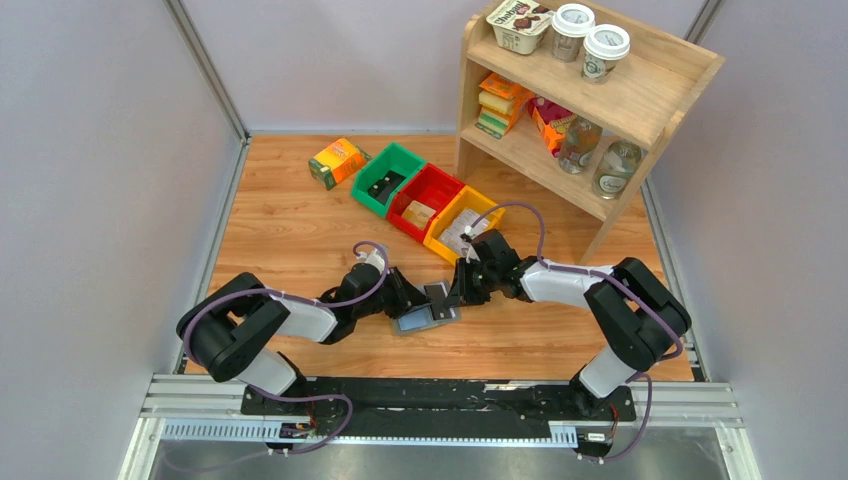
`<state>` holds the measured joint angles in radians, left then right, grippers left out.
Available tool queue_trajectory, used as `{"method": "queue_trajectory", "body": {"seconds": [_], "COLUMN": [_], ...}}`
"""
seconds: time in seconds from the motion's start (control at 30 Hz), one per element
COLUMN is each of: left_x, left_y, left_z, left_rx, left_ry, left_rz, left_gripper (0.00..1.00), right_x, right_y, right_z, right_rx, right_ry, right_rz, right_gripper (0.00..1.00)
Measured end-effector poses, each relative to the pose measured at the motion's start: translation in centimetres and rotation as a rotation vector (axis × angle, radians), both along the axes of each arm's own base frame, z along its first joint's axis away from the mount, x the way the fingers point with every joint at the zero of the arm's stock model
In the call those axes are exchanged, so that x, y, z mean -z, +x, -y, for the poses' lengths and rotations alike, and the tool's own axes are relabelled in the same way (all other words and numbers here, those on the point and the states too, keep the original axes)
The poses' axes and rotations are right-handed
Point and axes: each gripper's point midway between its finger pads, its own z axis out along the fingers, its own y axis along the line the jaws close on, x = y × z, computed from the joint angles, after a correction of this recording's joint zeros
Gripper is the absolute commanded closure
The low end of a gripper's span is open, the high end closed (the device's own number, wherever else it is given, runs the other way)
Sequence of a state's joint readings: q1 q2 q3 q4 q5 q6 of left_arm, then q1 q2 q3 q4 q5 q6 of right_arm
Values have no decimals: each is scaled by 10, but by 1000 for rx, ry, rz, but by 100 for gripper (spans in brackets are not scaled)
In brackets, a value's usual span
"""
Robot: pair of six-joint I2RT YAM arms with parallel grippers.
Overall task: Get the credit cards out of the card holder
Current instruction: Remove the credit card from the card holder.
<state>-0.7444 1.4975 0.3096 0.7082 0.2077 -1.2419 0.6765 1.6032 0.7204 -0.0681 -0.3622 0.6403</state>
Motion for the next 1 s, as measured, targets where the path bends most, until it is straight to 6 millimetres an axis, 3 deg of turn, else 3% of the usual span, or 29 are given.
{"method": "queue_trajectory", "body": {"seconds": [0.3, 0.53, 0.83, 1.0], "left_x": [7, 8, -11, -13], "left_y": [-2, -3, -4, -6], "left_z": [3, 4, 0, -8], "left_rx": [33, 42, 26, 3], "left_ry": [15, 21, 9, 37], "left_rz": [1, 4, 35, 24], "left_gripper": [79, 87, 89, 94], "right_x": [0, 0, 1, 1], "right_y": [-1, 0, 2, 2], "right_z": [-1, 0, -2, -2], "right_rx": [-2, 3, 11, 11], "right_ry": [7, 8, 21, 23], "right_rz": [-3, -5, -15, -15], "right_gripper": [82, 82, 83, 83]}}
